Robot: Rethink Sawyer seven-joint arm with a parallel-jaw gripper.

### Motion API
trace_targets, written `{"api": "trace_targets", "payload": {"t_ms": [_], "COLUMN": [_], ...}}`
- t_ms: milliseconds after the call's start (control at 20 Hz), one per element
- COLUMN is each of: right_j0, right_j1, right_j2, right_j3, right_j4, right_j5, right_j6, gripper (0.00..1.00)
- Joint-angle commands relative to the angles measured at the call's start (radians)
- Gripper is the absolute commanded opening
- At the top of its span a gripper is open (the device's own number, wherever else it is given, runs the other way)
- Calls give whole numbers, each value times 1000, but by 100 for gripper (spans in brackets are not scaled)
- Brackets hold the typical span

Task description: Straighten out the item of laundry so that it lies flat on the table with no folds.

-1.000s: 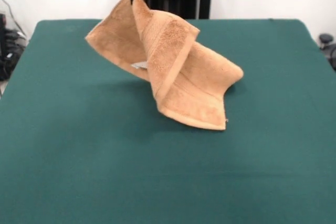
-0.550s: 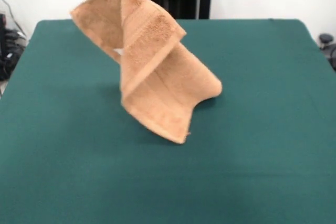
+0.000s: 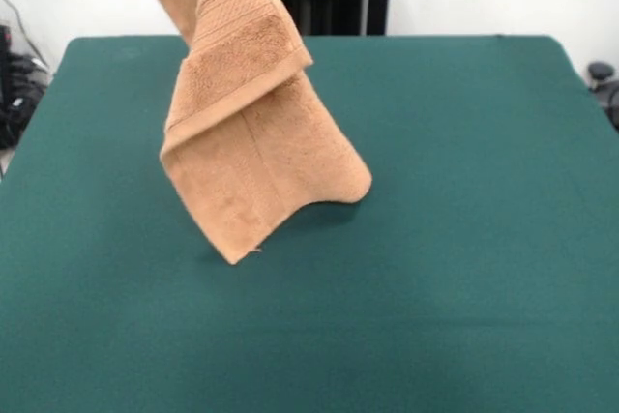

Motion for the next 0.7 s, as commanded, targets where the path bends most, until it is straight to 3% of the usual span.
{"api": "trace_targets", "payload": {"t_ms": [50,400,700], "right_j0": [66,133,247], "right_j1": [-31,-61,-92], "right_j2": [56,23,-31], "right_j3": [16,83,246], "right_j4": [-4,13,46], "right_j5": [73,5,-251], "right_j6": [28,135,323], "gripper": [0,0,0]}}
